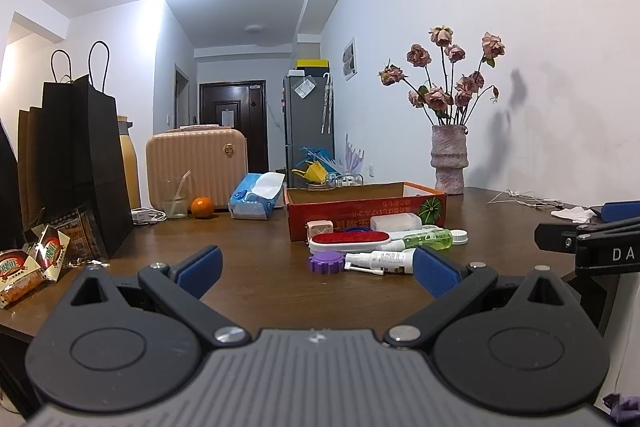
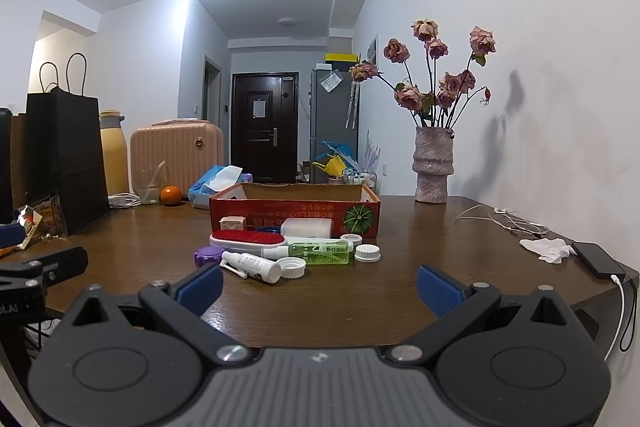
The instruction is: Organize rigid objects
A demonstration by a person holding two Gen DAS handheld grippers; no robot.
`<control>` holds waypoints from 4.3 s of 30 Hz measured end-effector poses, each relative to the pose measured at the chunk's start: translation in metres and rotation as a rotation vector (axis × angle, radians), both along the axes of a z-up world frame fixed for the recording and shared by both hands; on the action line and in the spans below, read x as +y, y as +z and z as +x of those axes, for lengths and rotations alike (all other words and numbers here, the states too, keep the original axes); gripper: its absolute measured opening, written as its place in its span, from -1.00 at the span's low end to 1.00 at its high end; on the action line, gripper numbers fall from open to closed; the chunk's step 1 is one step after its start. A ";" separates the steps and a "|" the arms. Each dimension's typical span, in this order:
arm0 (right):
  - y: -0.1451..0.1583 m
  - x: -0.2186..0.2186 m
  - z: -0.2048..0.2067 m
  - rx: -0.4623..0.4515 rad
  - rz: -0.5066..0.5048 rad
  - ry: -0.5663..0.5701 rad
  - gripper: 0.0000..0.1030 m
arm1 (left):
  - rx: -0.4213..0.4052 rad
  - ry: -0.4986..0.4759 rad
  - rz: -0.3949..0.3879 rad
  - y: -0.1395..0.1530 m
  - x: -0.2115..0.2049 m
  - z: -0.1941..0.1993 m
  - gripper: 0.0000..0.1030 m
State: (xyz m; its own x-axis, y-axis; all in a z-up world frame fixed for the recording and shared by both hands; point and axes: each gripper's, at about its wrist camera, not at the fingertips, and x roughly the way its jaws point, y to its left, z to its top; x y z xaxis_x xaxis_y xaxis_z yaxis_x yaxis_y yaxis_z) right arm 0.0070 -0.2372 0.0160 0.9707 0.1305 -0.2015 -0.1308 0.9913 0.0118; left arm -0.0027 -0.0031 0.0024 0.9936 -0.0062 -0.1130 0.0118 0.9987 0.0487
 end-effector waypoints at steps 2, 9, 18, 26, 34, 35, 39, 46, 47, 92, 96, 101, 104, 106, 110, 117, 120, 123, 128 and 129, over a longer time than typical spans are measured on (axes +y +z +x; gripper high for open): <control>0.000 -0.001 0.000 0.000 0.000 0.002 1.00 | 0.000 0.000 0.000 0.000 0.000 0.000 1.00; 0.000 -0.001 0.001 0.004 0.002 0.001 1.00 | 0.000 -0.001 0.000 -0.001 0.001 0.000 1.00; 0.000 -0.001 0.001 0.004 0.001 0.000 1.00 | -0.005 -0.005 0.002 -0.001 0.001 -0.001 1.00; 0.000 -0.001 0.001 0.005 0.002 0.000 1.00 | -0.005 -0.005 0.002 -0.001 0.001 -0.002 1.00; 0.000 -0.001 0.001 0.005 0.002 0.000 1.00 | -0.005 -0.004 0.003 -0.001 0.000 -0.002 1.00; -0.001 -0.001 0.001 0.006 0.002 0.001 1.00 | -0.005 -0.004 0.003 -0.001 0.000 -0.001 1.00; -0.001 0.000 0.001 0.006 0.002 0.000 1.00 | -0.005 -0.004 0.003 -0.001 0.000 -0.001 1.00; -0.002 0.000 0.001 0.008 0.004 0.000 1.00 | -0.005 -0.003 0.003 -0.001 0.000 -0.001 1.00; -0.002 0.000 0.001 0.009 0.004 0.000 1.00 | -0.005 -0.004 0.003 -0.001 0.000 -0.002 1.00; -0.006 0.003 0.005 0.017 0.014 0.000 1.00 | 0.004 -0.002 0.002 -0.002 0.002 0.002 1.00; -0.006 0.001 0.006 0.020 0.022 -0.004 1.00 | 0.017 -0.011 0.000 -0.003 0.001 0.003 1.00; -0.007 0.003 0.008 0.029 0.023 -0.003 1.00 | 0.050 -0.025 -0.016 -0.006 0.004 0.008 1.00; -0.008 0.004 0.008 0.033 0.024 -0.004 1.00 | 0.055 -0.035 -0.018 -0.006 0.003 0.008 1.00; -0.008 0.003 0.010 0.036 0.025 -0.010 1.00 | 0.062 -0.038 -0.022 -0.007 0.003 0.009 1.00; -0.009 0.001 0.015 0.039 0.024 -0.020 1.00 | 0.058 -0.029 -0.023 -0.006 0.003 0.016 1.00; -0.017 0.004 0.041 0.055 -0.010 -0.032 1.00 | 0.093 0.012 -0.050 -0.009 0.006 0.052 1.00; -0.021 0.005 0.057 0.070 -0.006 -0.031 1.00 | 0.120 0.024 -0.069 -0.009 0.008 0.066 1.00; -0.025 0.007 0.071 0.086 -0.003 -0.029 1.00 | 0.148 0.030 -0.080 -0.009 0.009 0.079 1.00; -0.032 0.010 0.093 0.102 -0.005 -0.014 1.00 | 0.163 0.042 -0.079 -0.011 0.008 0.095 1.00; -0.033 0.011 0.097 0.104 -0.006 -0.011 1.00 | 0.169 0.043 -0.082 -0.011 0.008 0.098 1.00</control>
